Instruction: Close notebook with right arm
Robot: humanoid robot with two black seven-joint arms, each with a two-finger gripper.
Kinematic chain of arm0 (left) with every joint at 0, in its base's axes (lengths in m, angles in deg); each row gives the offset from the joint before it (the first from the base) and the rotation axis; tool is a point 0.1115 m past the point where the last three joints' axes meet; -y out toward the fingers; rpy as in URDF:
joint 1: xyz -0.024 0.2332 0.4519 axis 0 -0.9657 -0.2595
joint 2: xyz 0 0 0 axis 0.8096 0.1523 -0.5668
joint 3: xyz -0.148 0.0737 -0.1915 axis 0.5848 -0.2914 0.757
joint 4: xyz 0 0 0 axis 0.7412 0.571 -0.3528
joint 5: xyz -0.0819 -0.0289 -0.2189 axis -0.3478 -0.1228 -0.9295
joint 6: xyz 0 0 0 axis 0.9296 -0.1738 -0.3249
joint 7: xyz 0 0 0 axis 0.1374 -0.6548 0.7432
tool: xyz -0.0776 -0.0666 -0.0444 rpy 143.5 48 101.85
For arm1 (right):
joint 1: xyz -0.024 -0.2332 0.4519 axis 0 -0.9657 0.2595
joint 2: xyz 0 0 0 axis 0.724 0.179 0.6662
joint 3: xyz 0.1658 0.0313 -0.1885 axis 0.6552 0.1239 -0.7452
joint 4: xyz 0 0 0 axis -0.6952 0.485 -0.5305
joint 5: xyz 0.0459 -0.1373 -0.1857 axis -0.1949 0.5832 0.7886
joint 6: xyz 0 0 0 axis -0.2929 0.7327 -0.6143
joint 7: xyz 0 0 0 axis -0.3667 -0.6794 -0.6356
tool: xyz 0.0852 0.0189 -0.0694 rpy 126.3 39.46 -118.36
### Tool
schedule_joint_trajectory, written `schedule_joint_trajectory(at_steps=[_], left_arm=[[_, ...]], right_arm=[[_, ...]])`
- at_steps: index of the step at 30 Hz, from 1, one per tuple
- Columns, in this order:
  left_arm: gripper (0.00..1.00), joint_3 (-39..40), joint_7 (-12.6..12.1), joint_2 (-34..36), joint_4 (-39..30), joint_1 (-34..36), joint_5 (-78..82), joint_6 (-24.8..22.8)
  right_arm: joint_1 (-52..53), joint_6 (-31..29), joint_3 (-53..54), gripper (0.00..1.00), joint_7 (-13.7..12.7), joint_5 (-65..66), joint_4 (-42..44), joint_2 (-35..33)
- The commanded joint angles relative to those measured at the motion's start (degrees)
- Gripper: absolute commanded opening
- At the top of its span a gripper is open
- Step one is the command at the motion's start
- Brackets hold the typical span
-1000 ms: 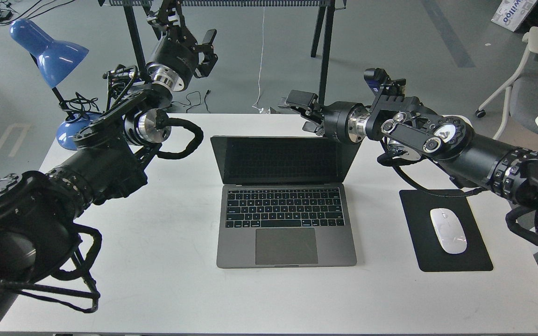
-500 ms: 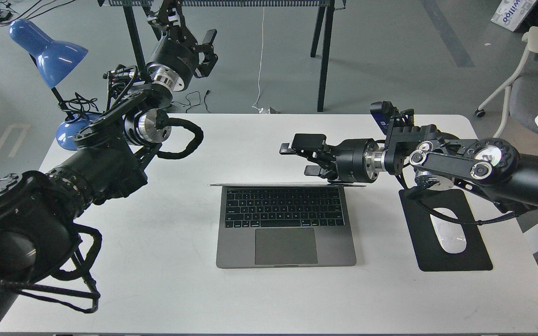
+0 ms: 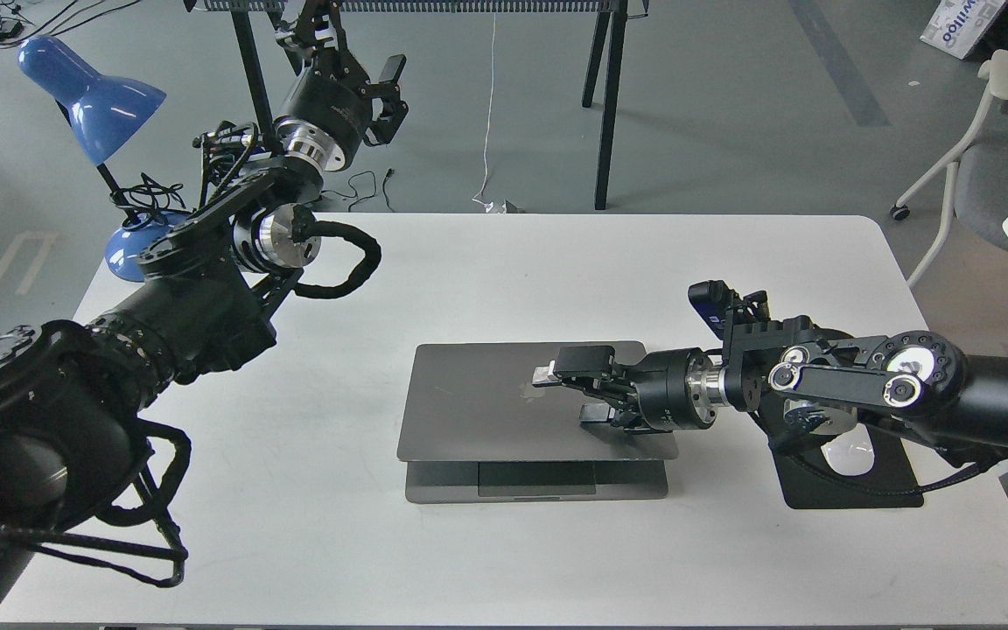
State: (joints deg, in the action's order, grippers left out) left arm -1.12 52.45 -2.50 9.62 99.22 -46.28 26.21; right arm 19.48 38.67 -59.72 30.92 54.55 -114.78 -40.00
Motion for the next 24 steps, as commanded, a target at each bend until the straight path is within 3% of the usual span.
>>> schedule_joint_trajectory(at_steps=[1,17,24], left_arm=[[1.00,0.00,0.00,0.00,0.00,0.00,0.01,0.00],[1.00,0.00,0.00,0.00,0.00,0.00,-0.07,0.00],[1.00,0.00,0.00,0.00,0.00,0.00,0.01,0.00]], right_arm=[[-2.45,0.41,-0.15,1.00,0.00,1.69,0.47,0.13],[-4.13,0.67,1.43,1.00,0.27,1.95,1.35,-0.39],[-3.69,0.32,18.63,1.00,0.00,1.86,2.31,-3.90]])
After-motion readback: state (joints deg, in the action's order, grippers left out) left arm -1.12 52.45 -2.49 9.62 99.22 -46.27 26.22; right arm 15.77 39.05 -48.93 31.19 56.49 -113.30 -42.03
